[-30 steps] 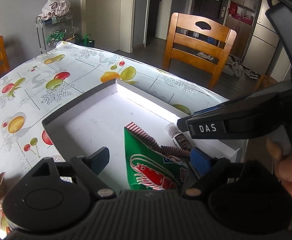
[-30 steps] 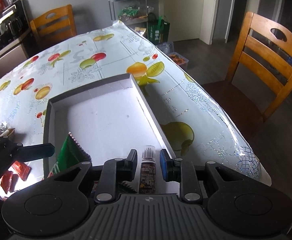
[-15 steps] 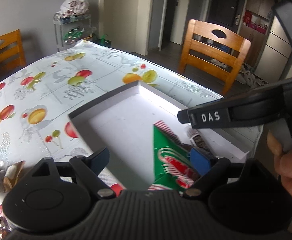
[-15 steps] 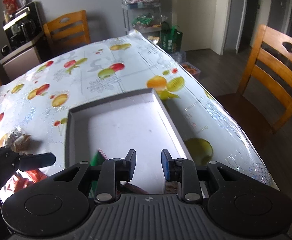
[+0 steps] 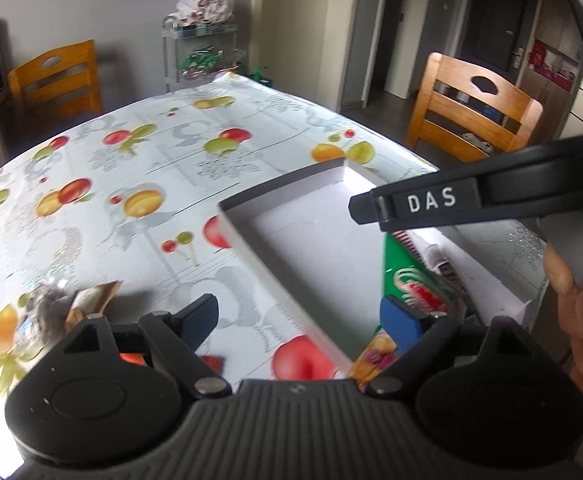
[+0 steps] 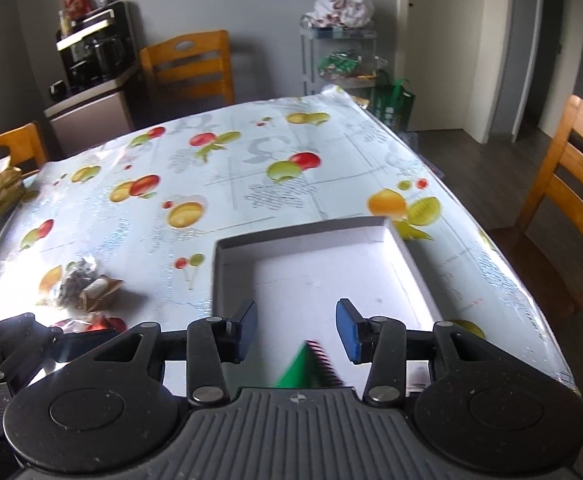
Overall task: Organize snacks
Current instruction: 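Move both tools back over the remaining snacks on the table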
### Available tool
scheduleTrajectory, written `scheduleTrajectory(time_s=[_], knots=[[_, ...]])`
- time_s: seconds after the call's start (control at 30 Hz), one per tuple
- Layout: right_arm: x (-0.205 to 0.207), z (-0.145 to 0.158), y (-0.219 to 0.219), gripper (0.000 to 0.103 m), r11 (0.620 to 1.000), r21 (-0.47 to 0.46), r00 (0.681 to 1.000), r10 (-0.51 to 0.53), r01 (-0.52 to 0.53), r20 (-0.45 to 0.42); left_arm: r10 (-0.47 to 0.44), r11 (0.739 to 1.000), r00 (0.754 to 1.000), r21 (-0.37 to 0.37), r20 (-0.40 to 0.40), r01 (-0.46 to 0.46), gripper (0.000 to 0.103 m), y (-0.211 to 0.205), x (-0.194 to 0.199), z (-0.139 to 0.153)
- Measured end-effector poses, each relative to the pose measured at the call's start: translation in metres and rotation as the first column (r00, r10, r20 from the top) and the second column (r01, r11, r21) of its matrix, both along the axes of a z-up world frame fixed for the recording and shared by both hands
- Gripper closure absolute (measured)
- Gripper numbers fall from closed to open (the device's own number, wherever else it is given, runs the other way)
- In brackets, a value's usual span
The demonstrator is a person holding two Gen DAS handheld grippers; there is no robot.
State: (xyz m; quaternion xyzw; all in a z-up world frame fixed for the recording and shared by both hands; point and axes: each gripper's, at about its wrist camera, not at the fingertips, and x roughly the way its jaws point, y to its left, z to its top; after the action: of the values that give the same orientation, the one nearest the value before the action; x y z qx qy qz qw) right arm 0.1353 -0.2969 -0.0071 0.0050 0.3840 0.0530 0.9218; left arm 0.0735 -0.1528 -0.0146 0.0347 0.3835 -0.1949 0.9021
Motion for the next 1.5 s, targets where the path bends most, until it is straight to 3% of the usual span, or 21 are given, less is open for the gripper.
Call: scheduleTrajectory(time_s=[0.13, 0.73, 1.5], knots=[[0.0, 0.002, 0.015, 0.054, 0.999, 0.002, 0.999, 0.037, -0.037, 0.008, 0.045, 0.999, 0.999, 0.0, -0.012, -0.045, 0.015, 0.019, -0.007, 0.0], [-0.009, -0.021, 0.071, 0.053, 0.986, 0.022, 0.985, 0.166, -0.165, -0.042, 0.218, 0.976, 0.972, 0.023, -0.089, -0.217, 0.015, 0.092, -0.041, -0.016], [-0.017, -0.048, 0.094, 0.05, 0.967, 0.014, 0.96, 0.255, -0.255, -0.113, 0.293, 0.955, 0.932, 0.013, -0.214, -0.298, 0.015, 0.115, -0.063, -0.047]])
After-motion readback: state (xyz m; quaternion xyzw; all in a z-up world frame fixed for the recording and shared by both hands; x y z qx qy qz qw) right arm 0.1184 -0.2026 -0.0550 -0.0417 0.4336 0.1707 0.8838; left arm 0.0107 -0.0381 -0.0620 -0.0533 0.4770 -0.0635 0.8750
